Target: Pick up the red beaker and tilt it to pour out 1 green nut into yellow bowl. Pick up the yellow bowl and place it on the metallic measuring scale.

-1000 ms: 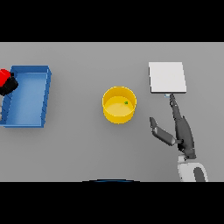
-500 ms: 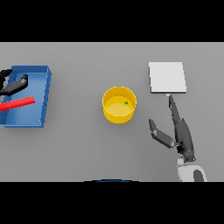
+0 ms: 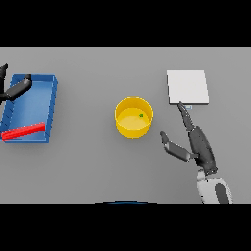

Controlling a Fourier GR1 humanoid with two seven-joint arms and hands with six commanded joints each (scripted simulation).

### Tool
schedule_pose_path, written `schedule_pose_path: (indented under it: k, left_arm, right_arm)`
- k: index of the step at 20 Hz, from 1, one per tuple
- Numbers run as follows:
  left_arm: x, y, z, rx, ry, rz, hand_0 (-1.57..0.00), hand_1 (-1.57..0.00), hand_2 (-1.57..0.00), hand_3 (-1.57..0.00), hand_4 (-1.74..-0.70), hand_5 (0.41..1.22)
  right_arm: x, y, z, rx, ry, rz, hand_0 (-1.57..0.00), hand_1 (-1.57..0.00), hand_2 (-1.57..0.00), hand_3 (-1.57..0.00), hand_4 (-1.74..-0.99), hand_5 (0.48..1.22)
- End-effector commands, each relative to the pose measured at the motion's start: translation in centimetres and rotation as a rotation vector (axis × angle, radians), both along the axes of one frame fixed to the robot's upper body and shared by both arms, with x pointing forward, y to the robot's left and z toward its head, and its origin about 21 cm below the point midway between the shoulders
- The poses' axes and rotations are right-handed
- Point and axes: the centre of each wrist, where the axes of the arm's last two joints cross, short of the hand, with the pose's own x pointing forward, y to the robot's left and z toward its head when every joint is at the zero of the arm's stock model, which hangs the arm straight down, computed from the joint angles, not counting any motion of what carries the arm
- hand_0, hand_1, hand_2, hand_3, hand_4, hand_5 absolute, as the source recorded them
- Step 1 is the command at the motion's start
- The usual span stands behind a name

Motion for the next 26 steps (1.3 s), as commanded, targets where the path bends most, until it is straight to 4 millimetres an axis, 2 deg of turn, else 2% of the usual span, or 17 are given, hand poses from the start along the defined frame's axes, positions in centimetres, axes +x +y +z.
schedule_pose_path:
  k: [1,4,6,7,11,14,16,20,23,26]
  left_arm:
    - [-0.1,0.1,-0.2,-0.006,0.009,0.001,-0.02,-0.02,-0.02,-0.02,-0.78,0.693]
    - [-0.3,-0.2,-0.4,-0.013,0.011,-0.009,-0.01,-0.01,-0.01,-0.01,-0.79,0.707]
    - [-0.2,-0.7,-0.3,-0.016,0.014,-0.016,-0.01,0.0,0.0,0.0,-0.79,0.71]
    - [-0.2,-0.3,-0.3,-0.013,0.015,-0.013,0.0,0.0,0.0,0.0,-0.79,0.709]
    - [0.2,-0.2,-0.7,-0.004,0.018,-0.009,0.0,0.0,0.0,0.0,-0.79,0.716]
    - [0.3,-0.5,-0.1,-0.009,0.003,-0.02,0.0,0.0,0.0,0.0,-0.8,0.722]
    - [0.0,-0.4,-0.6,-0.007,0.02,-0.024,0.0,0.0,0.0,0.0,-0.8,0.723]
    - [-0.2,-0.1,-0.4,0.0,0.01,-0.023,0.0,0.0,0.0,0.0,-0.8,0.717]
    - [0.0,-0.2,-0.4,0.001,0.013,-0.017,0.0,0.0,0.0,0.0,-0.79,0.72]
    - [-0.3,-0.4,-0.8,0.001,0.012,-0.029,0.0,0.0,0.0,0.0,-0.8,0.729]
  right_arm:
    - [0.9,-0.1,0.8,-0.042,-0.018,0.025,0.0,0.0,0.0,0.0,-1.202,0.709]
    - [2.1,0.4,1.8,-0.182,-0.007,0.142,0.0,0.0,0.0,0.0,-1.255,0.7]
    - [3.3,0.7,2.8,-0.336,-0.005,0.183,0.0,0.0,0.0,0.0,-1.278,0.683]
    - [3.9,0.5,3.2,-0.411,-0.017,0.206,0.0,0.0,0.0,0.0,-1.282,0.677]
    - [5.8,2.6,4.8,-0.657,-0.086,0.367,0.0,0.0,0.0,0.0,-1.276,0.666]
    - [7.3,3.5,5.3,-0.742,-0.097,0.453,0.0,0.0,0.0,0.0,-1.271,0.658]
    - [8.0,4.0,5.6,-0.777,-0.091,0.503,0.0,0.0,0.0,0.0,-1.274,0.656]
    - [9.3,4.9,5.4,-0.875,-0.074,0.605,0.0,0.0,0.0,0.0,-1.269,0.683]
    - [10.0,6.4,5.2,-0.892,-0.058,0.666,0.0,0.0,0.0,0.0,-1.25,0.686]
    - [10.7,6.5,4.5,-0.921,-0.02,0.714,0.0,0.0,0.0,0.0,-1.243,0.682]
